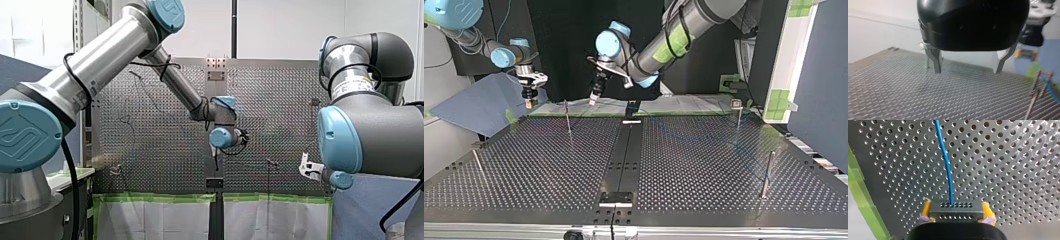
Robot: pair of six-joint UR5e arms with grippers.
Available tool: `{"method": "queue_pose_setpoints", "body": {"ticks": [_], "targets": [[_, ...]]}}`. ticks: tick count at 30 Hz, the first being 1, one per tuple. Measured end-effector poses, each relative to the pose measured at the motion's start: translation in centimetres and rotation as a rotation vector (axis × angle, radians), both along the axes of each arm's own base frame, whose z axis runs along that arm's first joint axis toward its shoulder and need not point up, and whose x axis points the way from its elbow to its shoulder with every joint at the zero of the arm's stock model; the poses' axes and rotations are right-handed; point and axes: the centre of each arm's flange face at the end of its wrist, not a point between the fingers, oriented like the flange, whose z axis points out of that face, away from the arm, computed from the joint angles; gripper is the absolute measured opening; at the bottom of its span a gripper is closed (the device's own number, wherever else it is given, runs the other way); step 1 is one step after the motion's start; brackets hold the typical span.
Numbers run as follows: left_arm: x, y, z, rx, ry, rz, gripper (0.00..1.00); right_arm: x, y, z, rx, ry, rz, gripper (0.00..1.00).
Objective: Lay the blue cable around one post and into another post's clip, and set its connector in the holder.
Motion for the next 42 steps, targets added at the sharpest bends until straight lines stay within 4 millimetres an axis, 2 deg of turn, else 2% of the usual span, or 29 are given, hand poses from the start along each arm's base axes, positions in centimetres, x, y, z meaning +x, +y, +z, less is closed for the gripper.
{"method": "queue_pose_setpoints", "body": {"ticks": [7, 20, 33, 42], "targets": [[-0.2, 1.6, 2.3, -0.042, -0.045, 0.026, 1.0, 0.0, 0.0, -0.1, 0.002, -0.001, 0.0, 0.0], [-2.1, 4.5, 6.8, -0.123, -0.146, 0.041, 1.0, 0.0, 0.2, -0.4, 0.016, -0.011, -0.001, 0.0], [-3.1, 8.1, 10.1, -0.184, -0.218, 0.076, 1.0, 0.2, 0.3, -0.6, 0.024, -0.012, 0.004, 0.0], [-4.7, 10.0, 12.0, -0.22, -0.265, 0.082, 1.0, 0.7, 0.5, -0.7, 0.022, -0.012, 0.014, 0.0]]}}
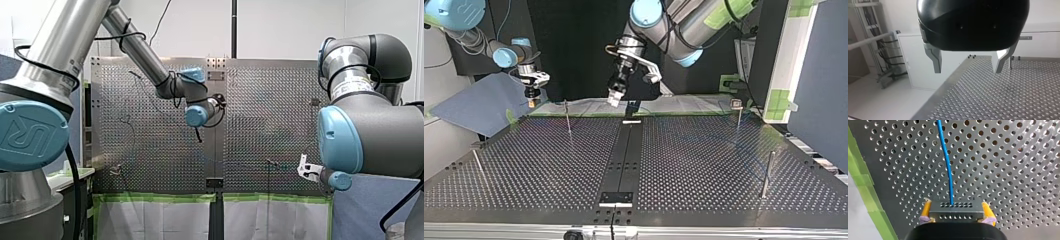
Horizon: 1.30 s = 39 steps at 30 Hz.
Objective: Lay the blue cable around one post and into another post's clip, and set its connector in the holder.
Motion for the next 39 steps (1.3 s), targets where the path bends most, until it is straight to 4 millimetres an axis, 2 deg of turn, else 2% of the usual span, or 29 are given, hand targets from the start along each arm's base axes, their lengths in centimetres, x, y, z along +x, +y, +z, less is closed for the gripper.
{"method": "queue_pose_setpoints", "body": {"ticks": [3, 7, 26, 39], "targets": [[-0.5, 0.6, 0.5, -0.012, -0.017, 0.002, 1.0, -0.1, 0.0, 0.0, 0.001, 0.0, -0.003, 0.0], [-1.2, 1.4, 0.1, -0.012, -0.022, 0.006, 1.0, -0.2, 0.0, -0.1, 0.003, 0.0, -0.006, 0.0], [-5.5, 5.1, -6.1, 0.116, 0.094, 0.016, 1.0, 0.1, 0.0, -0.1, -0.001, 0.002, -0.002, 0.0], [-8.0, 8.1, -9.0, 0.125, 0.103, 0.059, 1.0, 0.7, 0.2, -0.2, 0.001, 0.001, 0.007, 0.0]]}}
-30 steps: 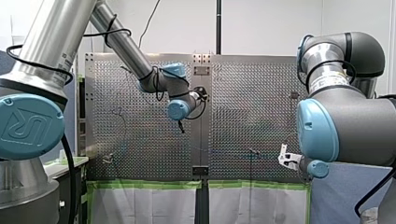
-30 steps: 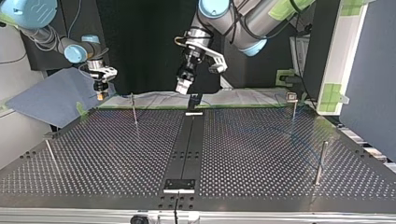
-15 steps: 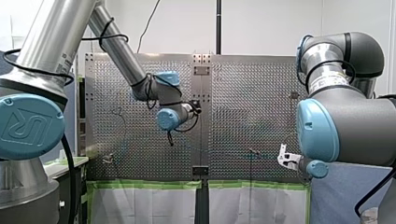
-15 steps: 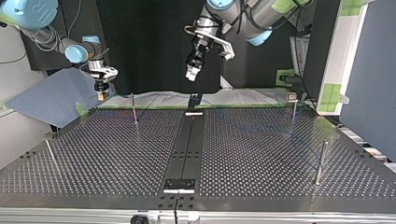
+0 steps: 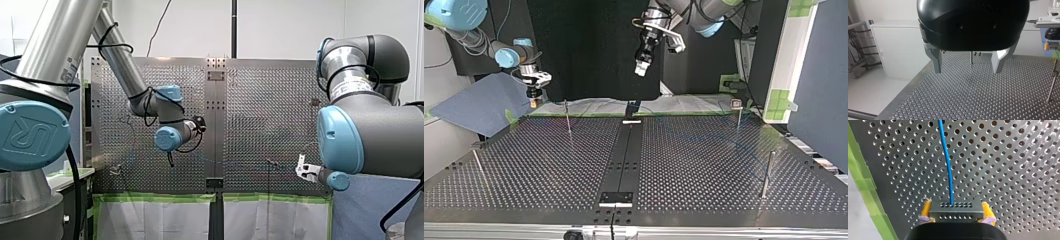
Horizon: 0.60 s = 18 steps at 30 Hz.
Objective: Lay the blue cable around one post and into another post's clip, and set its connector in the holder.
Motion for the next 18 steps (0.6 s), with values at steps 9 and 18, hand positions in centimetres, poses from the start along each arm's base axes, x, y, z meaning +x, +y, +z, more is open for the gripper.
{"method": "queue_pose_setpoints", "body": {"ticks": [9, 18], "targets": [[-1.7, 1.9, -1.7, -0.035, 0.01, -0.043, 1.0, 0.2, 0.1, 0.0, -0.002, 0.001, 0.005, 0.0], [-3.9, 4.4, -3.9, 0.031, 0.067, -0.041, 1.0, -0.9, -0.4, 1.0, -0.001, 0.001, -0.001, 0.0]]}}
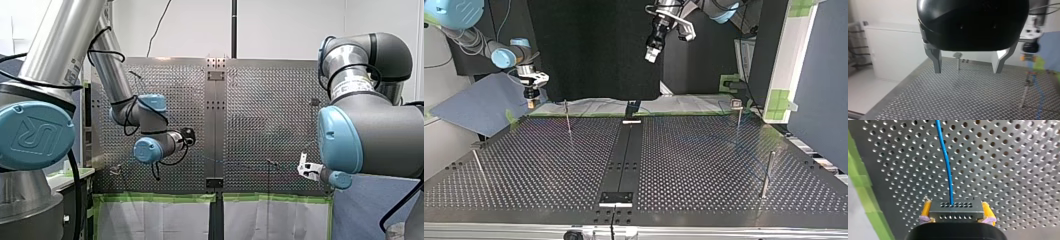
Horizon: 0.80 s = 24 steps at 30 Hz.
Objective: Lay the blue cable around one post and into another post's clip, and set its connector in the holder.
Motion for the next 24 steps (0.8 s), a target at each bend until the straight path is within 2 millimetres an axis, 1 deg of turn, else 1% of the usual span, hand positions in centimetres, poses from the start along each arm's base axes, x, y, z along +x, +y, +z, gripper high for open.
{"method": "queue_pose_setpoints", "body": {"ticks": [5, 13, 20, 24], "targets": [[-1.5, 1.4, -1.2, 0.038, 0.038, 0.005, 1.0, -0.3, -0.5, 2.1, -0.004, 0.0, -0.005, 0.0], [-3.8, 3.2, -2.6, 0.078, 0.09, 0.008, 1.0, 0.2, -0.7, 5.7, -0.002, -0.008, 0.007, 0.0], [-5.8, 4.7, -3.7, 0.111, 0.133, 0.007, 1.0, 1.6, -0.5, 9.0, 0.002, -0.018, 0.028, 0.0], [-6.3, 5.1, -3.9, 0.12, 0.144, 0.008, 1.0, 3.0, -0.4, 11.4, -0.003, -0.042, 0.047, 0.0]]}}
